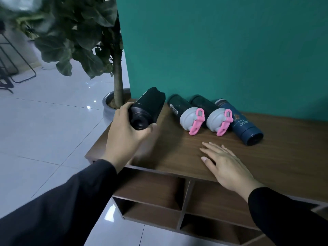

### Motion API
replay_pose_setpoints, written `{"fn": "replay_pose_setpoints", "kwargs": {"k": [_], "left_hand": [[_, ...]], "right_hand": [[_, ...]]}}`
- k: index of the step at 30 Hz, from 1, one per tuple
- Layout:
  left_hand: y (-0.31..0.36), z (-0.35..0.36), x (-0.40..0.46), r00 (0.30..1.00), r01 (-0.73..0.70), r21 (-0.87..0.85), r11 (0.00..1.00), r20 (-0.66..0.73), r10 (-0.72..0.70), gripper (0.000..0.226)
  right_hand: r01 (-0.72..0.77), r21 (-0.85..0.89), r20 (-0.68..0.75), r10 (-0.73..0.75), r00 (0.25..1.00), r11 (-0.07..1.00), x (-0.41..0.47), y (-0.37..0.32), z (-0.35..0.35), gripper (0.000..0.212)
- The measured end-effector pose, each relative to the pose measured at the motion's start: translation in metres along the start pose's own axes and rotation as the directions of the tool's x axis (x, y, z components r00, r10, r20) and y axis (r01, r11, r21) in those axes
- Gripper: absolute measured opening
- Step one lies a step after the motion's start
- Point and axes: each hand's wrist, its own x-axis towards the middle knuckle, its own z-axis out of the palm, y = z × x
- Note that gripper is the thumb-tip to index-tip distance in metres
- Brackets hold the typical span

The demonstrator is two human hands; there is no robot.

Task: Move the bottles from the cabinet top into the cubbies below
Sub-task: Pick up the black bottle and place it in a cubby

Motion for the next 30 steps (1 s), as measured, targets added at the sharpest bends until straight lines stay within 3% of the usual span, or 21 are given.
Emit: {"fn": "replay_pose_setpoints", "kwargs": {"k": [5, 10, 14, 20, 26, 30], "left_hand": [[0.033, -0.076, -0.081, 0.997, -0.060, -0.044, 0.997, 0.046, 0.062, 0.074], [0.026, -0.133, -0.134, 0.920, -0.176, 0.040, 0.984, 0.362, 0.150, 0.075], [-0.012, -0.128, -0.151, 0.820, -0.065, 0.228, 0.971, 0.567, -0.078, 0.081], [-0.076, -0.057, -0.127, 0.774, 0.093, 0.425, 0.900, 0.538, -0.334, 0.056], [-0.136, 0.005, -0.091, 0.777, 0.057, 0.519, 0.853, 0.514, -0.364, 0.076], [-0.162, 0.020, -0.070, 0.761, 0.042, 0.555, 0.831, 0.521, -0.386, 0.052]], "right_hand": [[0.035, 0.169, -0.013, -0.034, 0.999, 0.985, 0.008, -0.027, 0.006, 0.036], [0.124, 0.219, 0.026, -0.133, 0.991, 0.968, 0.032, -0.073, 0.026, 0.037], [0.158, 0.178, 0.105, -0.178, 0.978, 0.971, 0.048, -0.095, 0.034, 0.043], [0.216, 0.096, 0.090, -0.224, 0.970, 0.972, 0.056, -0.102, 0.035, 0.045], [0.216, 0.089, 0.078, -0.223, 0.972, 0.972, 0.058, -0.099, 0.039, 0.044], [0.220, 0.098, 0.069, -0.227, 0.971, 0.971, 0.059, -0.097, 0.040, 0.044]]}}
